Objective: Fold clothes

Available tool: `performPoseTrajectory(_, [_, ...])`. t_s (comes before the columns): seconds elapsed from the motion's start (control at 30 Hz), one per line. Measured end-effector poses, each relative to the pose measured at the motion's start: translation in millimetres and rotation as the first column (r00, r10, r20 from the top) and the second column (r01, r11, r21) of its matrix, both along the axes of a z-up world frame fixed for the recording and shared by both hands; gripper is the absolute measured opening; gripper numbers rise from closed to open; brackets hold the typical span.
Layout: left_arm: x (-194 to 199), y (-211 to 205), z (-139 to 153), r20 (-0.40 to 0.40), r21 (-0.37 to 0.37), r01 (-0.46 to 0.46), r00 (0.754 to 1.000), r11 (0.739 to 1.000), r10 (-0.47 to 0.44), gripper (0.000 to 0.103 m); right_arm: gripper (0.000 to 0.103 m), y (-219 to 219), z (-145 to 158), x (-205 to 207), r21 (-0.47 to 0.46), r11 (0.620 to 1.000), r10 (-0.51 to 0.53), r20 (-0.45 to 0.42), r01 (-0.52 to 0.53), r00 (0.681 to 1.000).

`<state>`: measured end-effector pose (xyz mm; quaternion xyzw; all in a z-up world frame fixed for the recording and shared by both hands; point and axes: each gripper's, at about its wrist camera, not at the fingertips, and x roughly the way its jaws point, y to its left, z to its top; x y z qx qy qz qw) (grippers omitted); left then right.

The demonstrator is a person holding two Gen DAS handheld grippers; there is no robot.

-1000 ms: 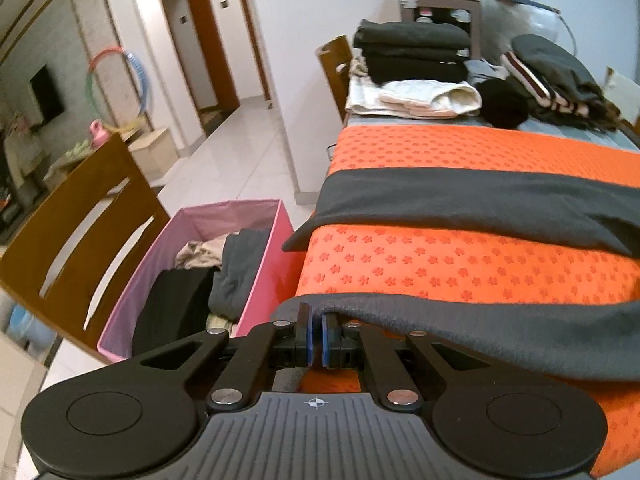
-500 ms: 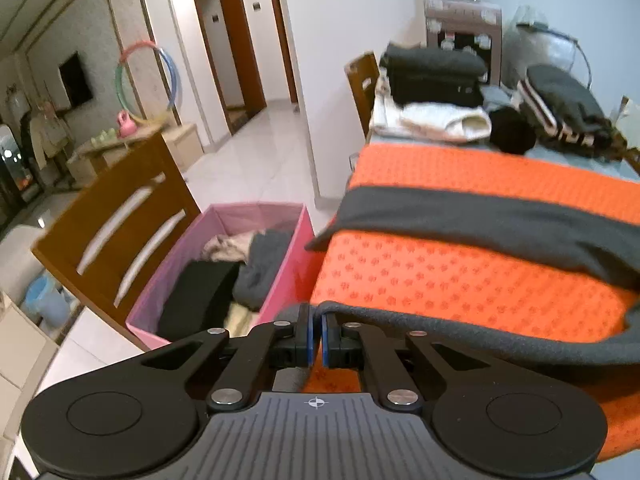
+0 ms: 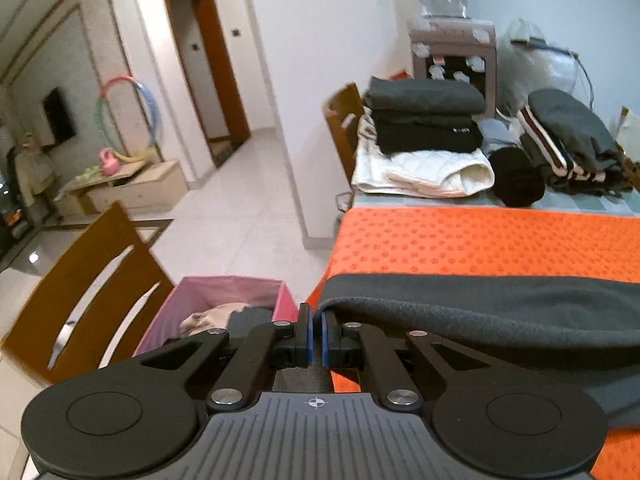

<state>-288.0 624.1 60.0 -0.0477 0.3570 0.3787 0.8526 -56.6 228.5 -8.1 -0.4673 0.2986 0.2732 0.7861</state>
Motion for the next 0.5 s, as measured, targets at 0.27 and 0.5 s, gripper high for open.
performPoseTrajectory(0.27, [91.2,63.3,-41.9,-0.149,-0.022,0.058,0.987,0.998,-0.061,0.006,0.002,61.6,-31.5,87.2,-0.093,0.992,0.072,-0.094,-0.08,0.993])
performPoseTrajectory(0.5, [149.0,98.6,-81.2,-0.258,-0.042,0.067,0.963,0.997,-0.076,0.007,0.002,93.3,-78.6,126.1,-0.155,0.984,0.052,-0.216,-0.086,0.975])
